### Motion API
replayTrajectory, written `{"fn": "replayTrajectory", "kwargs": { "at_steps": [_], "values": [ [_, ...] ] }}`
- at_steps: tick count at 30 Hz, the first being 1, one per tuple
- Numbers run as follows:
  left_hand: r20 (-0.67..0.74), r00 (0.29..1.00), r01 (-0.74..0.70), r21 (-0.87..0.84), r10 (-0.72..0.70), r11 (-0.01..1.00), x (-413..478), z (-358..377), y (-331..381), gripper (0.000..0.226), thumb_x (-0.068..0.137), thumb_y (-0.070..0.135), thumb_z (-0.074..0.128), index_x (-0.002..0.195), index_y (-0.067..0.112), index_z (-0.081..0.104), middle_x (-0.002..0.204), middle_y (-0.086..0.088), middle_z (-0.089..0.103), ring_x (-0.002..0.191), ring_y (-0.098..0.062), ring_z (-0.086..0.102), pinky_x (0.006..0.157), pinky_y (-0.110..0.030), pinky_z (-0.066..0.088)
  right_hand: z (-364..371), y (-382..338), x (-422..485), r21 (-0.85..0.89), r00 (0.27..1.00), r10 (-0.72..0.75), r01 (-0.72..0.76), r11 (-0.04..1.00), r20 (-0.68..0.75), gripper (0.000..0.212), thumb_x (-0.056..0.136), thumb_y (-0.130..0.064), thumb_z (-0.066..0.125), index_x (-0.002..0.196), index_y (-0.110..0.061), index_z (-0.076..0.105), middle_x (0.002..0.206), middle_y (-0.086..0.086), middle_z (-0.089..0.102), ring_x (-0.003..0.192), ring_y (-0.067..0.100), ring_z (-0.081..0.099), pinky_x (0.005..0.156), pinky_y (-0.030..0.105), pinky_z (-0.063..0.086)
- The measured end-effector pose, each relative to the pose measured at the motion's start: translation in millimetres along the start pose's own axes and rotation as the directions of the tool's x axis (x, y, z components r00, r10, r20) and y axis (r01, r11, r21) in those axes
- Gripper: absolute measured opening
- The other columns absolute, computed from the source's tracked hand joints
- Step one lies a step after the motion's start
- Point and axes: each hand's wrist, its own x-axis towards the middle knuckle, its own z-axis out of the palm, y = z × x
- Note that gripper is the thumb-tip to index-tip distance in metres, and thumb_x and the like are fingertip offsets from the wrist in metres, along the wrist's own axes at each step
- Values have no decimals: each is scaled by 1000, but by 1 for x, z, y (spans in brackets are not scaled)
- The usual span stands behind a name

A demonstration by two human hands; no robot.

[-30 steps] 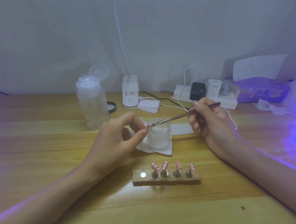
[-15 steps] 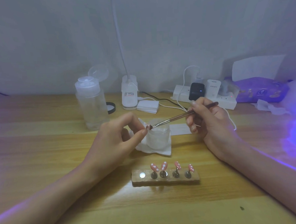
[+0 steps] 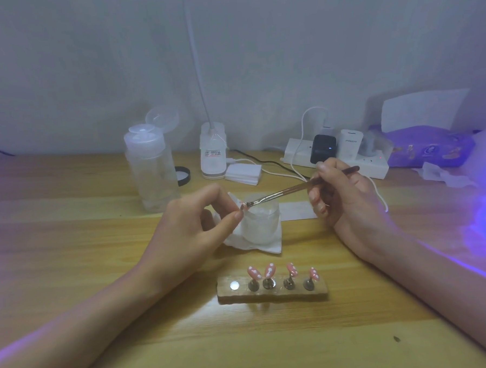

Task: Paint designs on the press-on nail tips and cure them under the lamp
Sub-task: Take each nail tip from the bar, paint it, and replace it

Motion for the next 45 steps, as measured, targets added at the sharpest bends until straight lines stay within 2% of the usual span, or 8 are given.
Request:
{"fn": "replayTrajectory", "kwargs": {
  "at_steps": [15, 21, 25, 28, 33, 36, 38, 45],
  "values": [
    [0, 1000, 2, -15, -2, 1000, 0, 0, 1, 24, 89, 16, 72, 72, 27, 59, 72, 15, 64, 45, -3, 44, 48, -11, 32, -1, 2, 0, -24, 998, -10, 9, 1000, -61, 27, 96, -20, 57, 70, -18, 50, 56, 2, 56, 50, 11, 48, 44, 16, 39],
    [12, 1000, 24, -50, -23, 998, 1, 0, 0, 26, 90, 14, 71, 71, 28, 59, 64, 20, 61, 43, -2, 45, 45, -7, 32, 1, 1, -2, -43, 998, -58, 60, 997, 27, 22, 90, -30, 60, 71, -21, 54, 58, 1, 58, 52, 11, 50, 47, 17, 41],
    [21, 998, 62, -82, -60, 995, 3, -1, -3, 23, 89, 18, 72, 71, 28, 61, 75, 7, 67, 70, -19, 70, 55, -26, 45, -1, 3, 0, -38, 998, -35, 33, 999, -57, 24, 95, -23, 58, 72, -17, 51, 56, 2, 57, 51, 11, 48, 45, 17, 39],
    [34, 996, 85, -117, -82, 989, 4, -1, -3, 22, 88, 19, 74, 71, 25, 62, 74, 4, 67, 80, -29, 72, 62, -33, 51, -2, 1, 0, -10, 998, -57, 57, 998, 18, 21, 88, -33, 62, 72, -20, 55, 58, 2, 59, 52, 10, 50, 47, 17, 41],
    [60, 994, 96, -146, -88, 985, 5, -1, -5, 24, 90, 15, 72, 70, 21, 63, 74, 2, 68, 92, -12, 73, 67, -43, 53, -2, 4, 1, -61, 998, -34, 31, 998, -48, 25, 97, -21, 57, 73, -16, 50, 56, 2, 58, 51, 12, 49, 46, 17, 40],
    [63, 994, 96, -133, -88, 986, 5, -1, -5, 16, 85, 29, 70, 71, 26, 62, 73, 8, 67, 80, -27, 73, 62, -28, 49, -3, 2, 0, -4, 999, -46, 46, 999, -16, 23, 91, -29, 61, 74, -16, 53, 57, 2, 59, 49, 9, 50, 45, 16, 40],
    [58, 995, 89, -123, -82, 988, 4, -1, -5, 13, 82, 33, 68, 72, 28, 62, 73, 9, 66, 70, -21, 70, 59, -20, 46, -2, 2, -1, -19, 997, -71, 72, 997, 36, 23, 88, -33, 63, 74, -18, 54, 59, 3, 61, 48, 10, 52, 46, 17, 42],
    [63, 996, 73, -124, -66, 990, 4, 0, -6, 13, 83, 31, 68, 73, 26, 62, 77, 10, 69, 73, -27, 70, 58, -31, 49, -2, 2, 0, -17, 998, -60, 59, 998, -37, 25, 96, -24, 58, 72, -16, 53, 55, 2, 59, 48, 10, 50, 44, 16, 40]
  ]
}}
